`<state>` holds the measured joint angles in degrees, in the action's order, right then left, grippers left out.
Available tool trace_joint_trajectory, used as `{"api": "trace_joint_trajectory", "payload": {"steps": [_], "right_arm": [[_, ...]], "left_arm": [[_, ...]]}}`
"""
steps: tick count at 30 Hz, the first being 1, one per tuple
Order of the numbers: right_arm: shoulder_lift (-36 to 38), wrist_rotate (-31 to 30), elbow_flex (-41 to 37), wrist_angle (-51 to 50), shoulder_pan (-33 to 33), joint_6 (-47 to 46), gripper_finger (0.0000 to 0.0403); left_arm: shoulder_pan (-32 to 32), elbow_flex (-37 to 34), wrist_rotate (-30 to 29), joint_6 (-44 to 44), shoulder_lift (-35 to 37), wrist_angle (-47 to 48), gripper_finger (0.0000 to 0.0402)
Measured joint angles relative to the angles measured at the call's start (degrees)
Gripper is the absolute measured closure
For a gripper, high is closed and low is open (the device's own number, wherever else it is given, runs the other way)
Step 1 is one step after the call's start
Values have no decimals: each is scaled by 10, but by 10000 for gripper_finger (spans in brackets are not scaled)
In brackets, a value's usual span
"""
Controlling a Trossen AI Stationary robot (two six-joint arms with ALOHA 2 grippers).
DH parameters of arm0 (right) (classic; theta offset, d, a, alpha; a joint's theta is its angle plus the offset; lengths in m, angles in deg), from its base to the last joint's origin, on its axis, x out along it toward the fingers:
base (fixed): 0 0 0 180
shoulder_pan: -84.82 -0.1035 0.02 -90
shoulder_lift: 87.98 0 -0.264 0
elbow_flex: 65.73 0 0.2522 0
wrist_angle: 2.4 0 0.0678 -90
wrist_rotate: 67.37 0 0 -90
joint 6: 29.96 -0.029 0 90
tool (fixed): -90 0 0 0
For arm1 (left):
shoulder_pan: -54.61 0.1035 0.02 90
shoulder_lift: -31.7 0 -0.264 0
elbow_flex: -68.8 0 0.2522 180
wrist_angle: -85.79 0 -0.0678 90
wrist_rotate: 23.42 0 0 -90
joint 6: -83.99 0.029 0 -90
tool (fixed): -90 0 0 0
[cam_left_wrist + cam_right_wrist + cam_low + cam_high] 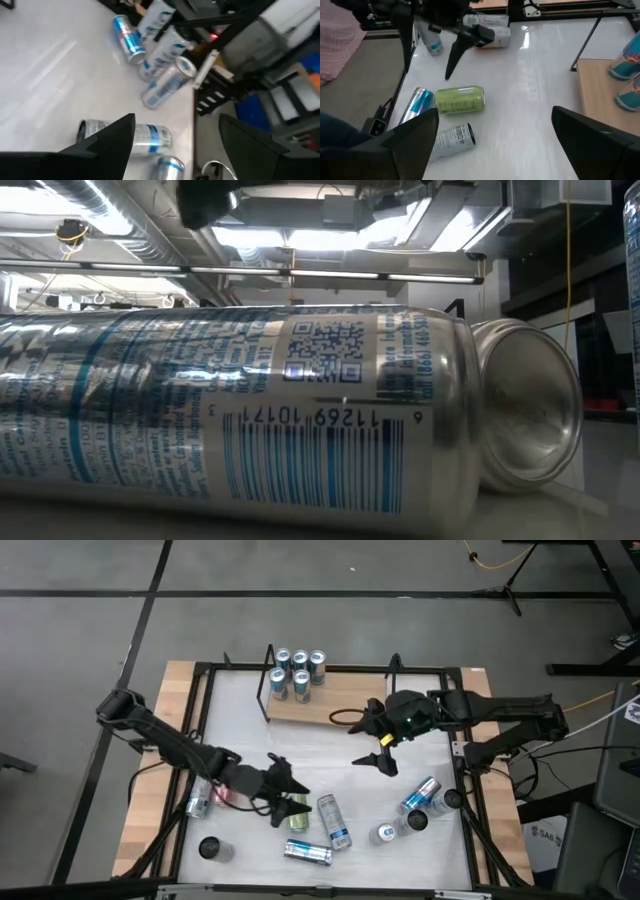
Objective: Place canned beverage on shelf
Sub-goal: Put the white blue soda can on the shelf
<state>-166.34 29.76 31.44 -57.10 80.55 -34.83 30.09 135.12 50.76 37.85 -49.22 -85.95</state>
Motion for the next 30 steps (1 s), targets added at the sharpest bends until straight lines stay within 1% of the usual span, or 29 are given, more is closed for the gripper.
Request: {"api": "trace_joint_trajectory", "payload": {"steps": [2, 5, 8, 12, 15, 19, 24, 30], "right_arm": [[0, -1, 0, -3, 1, 0, 26], [0, -2, 0, -23, 1, -4, 26], [0, -2, 0, -59, 1, -7, 26], [0, -3, 0, -97, 1, -2, 26], [0, -3, 0, -115, 1, 11, 26], [0, -3, 0, -117, 1, 13, 26], [0, -3, 0, -116, 1, 13, 26], [0, -3, 0, -115, 1, 13, 26]], "left_arm": [[12, 28, 2, -7, -25, 20, 121], [25, 71, 5, -67, -56, 68, 121], [34, 110, 25, -174, -83, 125, 121], [39, 148, 56, -304, -114, 172, 121], [39, 168, 71, -386, -134, 178, 121], [42, 194, 97, -484, -162, 196, 121], [42, 215, 123, -599, -205, 197, 121], [43, 239, 174, -691, -256, 192, 121]]}}
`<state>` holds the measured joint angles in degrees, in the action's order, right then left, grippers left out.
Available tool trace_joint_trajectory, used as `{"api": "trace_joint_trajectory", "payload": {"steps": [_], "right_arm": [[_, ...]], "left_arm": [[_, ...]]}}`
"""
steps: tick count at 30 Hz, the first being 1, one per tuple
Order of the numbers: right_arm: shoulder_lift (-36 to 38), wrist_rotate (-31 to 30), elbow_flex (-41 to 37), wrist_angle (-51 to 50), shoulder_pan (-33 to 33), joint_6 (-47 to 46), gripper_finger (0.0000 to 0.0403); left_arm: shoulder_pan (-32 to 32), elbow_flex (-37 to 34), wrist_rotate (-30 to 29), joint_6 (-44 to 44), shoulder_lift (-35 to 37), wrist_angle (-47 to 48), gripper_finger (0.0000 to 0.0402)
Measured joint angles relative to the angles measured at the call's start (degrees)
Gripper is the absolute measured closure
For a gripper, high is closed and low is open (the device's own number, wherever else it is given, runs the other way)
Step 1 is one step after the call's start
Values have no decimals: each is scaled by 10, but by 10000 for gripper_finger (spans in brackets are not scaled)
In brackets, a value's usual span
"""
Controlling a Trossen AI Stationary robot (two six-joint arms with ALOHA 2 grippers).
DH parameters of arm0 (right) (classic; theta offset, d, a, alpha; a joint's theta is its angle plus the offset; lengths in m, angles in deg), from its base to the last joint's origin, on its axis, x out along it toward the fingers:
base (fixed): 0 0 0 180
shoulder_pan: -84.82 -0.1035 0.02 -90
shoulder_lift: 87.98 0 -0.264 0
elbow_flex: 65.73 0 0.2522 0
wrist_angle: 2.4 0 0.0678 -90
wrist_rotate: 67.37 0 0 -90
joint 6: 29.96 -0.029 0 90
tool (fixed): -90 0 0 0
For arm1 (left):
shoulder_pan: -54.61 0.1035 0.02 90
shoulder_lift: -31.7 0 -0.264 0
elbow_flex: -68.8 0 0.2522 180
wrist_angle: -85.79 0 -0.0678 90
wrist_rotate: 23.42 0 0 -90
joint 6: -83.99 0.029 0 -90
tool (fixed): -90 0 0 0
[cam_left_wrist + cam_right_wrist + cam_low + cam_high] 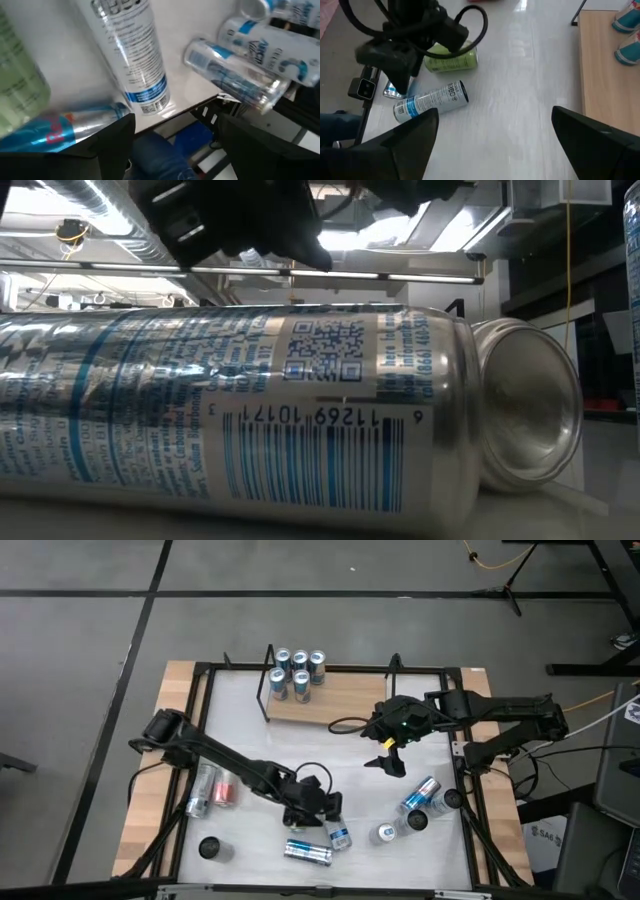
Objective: Place canned beverage on shelf
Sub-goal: Put the white blue soda can on the shelf
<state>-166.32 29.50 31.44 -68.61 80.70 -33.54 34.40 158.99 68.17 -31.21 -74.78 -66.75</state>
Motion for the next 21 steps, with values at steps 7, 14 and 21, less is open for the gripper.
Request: {"api": "trace_joint_trajectory", "payload": {"steps": [7, 14, 21], "right_arm": [[0, 0, 0, 1, 0, 0, 26], [0, 2, 0, 5, 0, 0, 26], [0, 2, 0, 20, 0, 0, 26]], "left_arm": [[10, 6, 16, -62, -10, 4, 121], [14, 7, 7, -99, -19, 17, 121], [14, 7, 17, -120, -57, 13, 121]]}}
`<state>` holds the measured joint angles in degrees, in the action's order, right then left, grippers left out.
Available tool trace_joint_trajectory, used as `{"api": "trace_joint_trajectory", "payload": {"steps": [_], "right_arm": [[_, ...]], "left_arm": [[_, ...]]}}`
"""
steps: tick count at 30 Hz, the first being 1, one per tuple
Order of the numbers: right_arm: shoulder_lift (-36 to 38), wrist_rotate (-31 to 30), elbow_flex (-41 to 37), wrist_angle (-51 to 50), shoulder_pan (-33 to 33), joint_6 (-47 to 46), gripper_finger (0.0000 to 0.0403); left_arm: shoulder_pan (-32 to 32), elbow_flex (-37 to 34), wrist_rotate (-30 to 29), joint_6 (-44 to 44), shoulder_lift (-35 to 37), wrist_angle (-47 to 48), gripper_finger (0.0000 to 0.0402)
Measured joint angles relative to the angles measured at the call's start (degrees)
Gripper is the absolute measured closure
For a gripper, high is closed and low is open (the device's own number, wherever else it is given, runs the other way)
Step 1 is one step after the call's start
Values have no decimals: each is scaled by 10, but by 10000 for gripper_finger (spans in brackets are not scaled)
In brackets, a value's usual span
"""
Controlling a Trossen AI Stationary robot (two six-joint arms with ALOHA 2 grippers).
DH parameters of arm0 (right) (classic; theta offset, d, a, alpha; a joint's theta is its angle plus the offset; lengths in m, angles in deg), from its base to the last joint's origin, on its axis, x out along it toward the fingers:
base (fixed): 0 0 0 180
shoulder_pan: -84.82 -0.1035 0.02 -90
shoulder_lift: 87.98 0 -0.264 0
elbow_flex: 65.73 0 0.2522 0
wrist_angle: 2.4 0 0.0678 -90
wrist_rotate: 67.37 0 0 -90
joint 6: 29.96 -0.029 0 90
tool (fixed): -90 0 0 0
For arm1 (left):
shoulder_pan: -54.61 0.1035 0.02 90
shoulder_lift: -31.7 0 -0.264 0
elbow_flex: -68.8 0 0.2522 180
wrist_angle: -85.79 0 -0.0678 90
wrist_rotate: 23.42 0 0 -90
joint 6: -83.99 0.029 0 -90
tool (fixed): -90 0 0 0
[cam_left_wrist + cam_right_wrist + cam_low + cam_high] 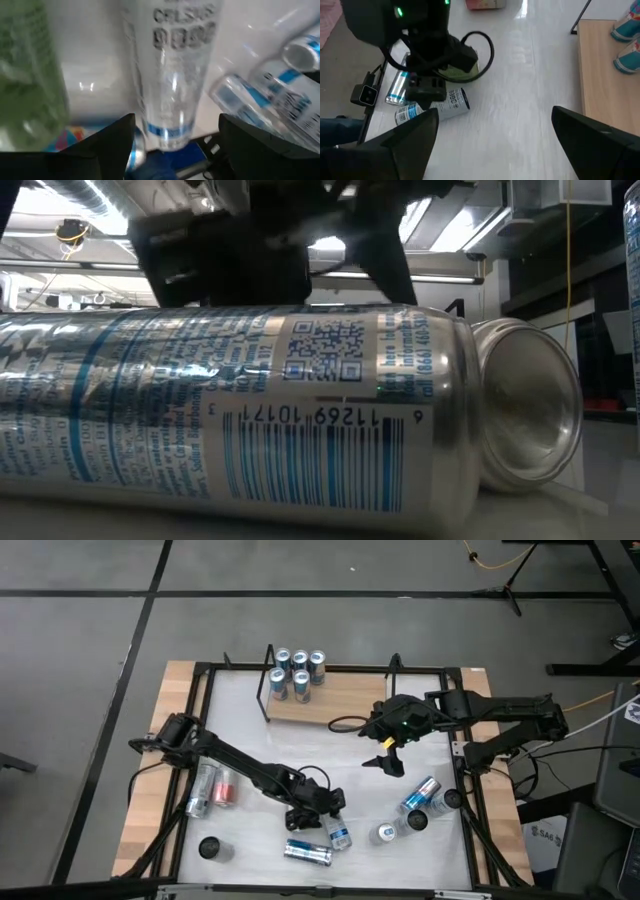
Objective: Place canned beverage on shelf
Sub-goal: Put the white blue soda can on the shelf
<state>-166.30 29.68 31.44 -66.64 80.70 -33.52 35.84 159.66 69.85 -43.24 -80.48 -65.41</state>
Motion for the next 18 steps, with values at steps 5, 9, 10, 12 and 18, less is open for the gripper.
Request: {"api": "trace_joint_trajectory", "payload": {"steps": [5, 9, 10, 12, 18], "right_arm": [[0, 0, 0, 0, 0, 0, 26], [0, 0, 0, 0, 0, 0, 26], [0, 0, 0, 0, 0, 0, 26], [0, 0, 0, 0, 0, 0, 26], [0, 0, 0, 0, 0, 0, 26]], "left_arm": [[9, 0, -9, 3, -7, -2, 121], [18, 0, -13, 3, -7, -1, 121], [21, 0, -13, 6, -7, -1, 121], [25, 0, -10, 14, -7, -1, 121], [32, -1, -8, 15, -7, 15, 121]]}}
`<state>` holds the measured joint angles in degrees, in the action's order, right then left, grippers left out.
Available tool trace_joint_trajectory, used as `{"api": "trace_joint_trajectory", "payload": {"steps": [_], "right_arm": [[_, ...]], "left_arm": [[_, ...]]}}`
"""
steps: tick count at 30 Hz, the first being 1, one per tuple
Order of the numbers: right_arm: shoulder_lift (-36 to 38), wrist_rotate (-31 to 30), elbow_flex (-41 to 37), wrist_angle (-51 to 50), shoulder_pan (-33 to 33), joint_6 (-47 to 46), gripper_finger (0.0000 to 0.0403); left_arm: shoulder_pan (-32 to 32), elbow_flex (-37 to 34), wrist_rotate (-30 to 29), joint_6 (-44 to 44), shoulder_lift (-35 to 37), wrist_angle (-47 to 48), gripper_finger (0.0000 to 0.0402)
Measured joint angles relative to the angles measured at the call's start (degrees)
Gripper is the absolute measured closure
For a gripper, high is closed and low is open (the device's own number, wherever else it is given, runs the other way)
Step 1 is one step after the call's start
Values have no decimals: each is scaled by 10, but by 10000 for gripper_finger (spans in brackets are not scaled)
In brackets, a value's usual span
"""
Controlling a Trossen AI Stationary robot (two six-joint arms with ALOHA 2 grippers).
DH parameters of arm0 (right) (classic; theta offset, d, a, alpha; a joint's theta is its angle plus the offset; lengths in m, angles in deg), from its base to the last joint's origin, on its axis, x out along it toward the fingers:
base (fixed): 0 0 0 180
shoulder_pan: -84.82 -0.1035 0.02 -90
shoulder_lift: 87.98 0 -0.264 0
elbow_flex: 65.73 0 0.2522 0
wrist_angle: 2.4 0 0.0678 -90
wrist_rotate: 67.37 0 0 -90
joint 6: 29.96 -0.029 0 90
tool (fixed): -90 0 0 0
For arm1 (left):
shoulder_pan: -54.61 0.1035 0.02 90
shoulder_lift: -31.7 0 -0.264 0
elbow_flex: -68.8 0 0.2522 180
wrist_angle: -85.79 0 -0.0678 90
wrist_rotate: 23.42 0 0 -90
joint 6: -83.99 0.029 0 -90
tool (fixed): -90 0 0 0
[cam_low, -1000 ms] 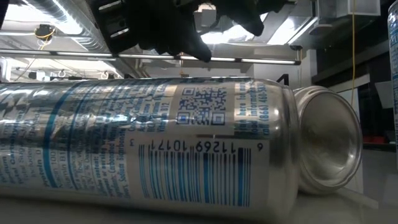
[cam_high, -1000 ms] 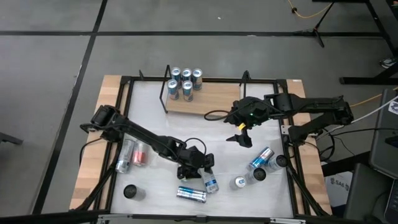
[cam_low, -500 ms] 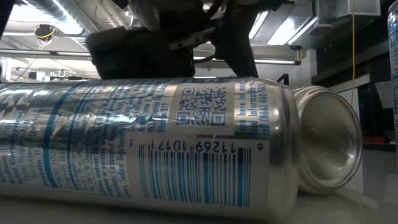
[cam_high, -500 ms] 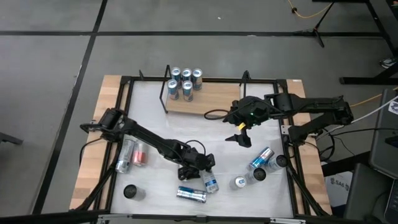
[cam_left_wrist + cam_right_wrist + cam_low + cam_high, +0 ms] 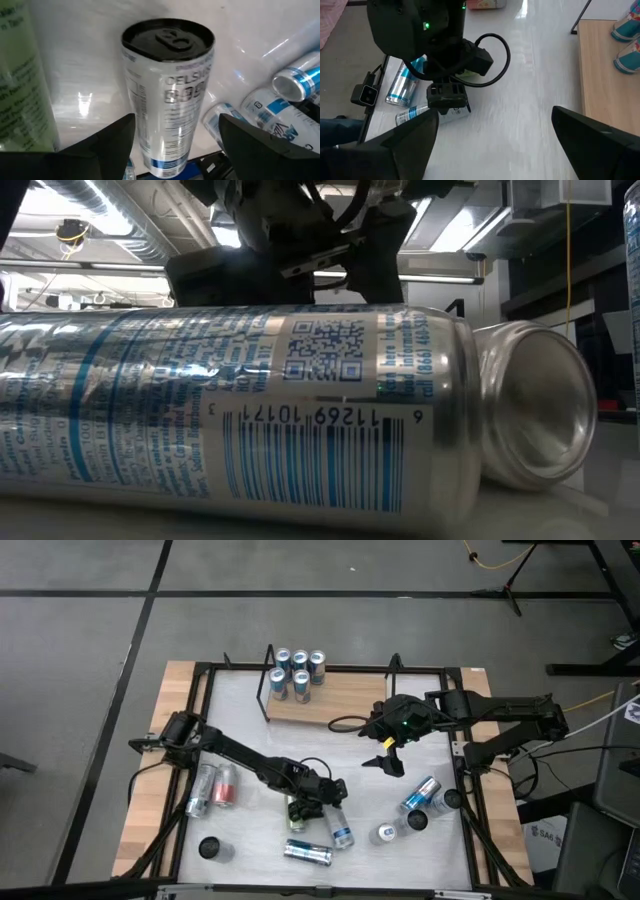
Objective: Place canned beverage on shelf
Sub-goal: Put the white blue soda can on the shelf
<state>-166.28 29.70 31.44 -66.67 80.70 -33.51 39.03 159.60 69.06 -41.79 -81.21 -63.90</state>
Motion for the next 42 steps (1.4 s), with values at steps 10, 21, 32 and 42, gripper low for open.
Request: {"api": "trace_joint_trajectory", "payload": {"steps": [10, 21, 32, 42], "right_arm": [[0, 0, 0, 0, 0, 0, 26], [0, 0, 0, -2, 0, 0, 26], [0, 0, 0, -2, 0, 0, 26], [0, 0, 0, -2, 0, 0, 26]], "left_arm": [[10, 0, 1, -1, -9, -2, 121], [11, 1, 17, -8, -26, -36, 121], [25, 1, 15, 4, -27, -36, 121], [16, 45, -19, 77, -28, 33, 133]]}}
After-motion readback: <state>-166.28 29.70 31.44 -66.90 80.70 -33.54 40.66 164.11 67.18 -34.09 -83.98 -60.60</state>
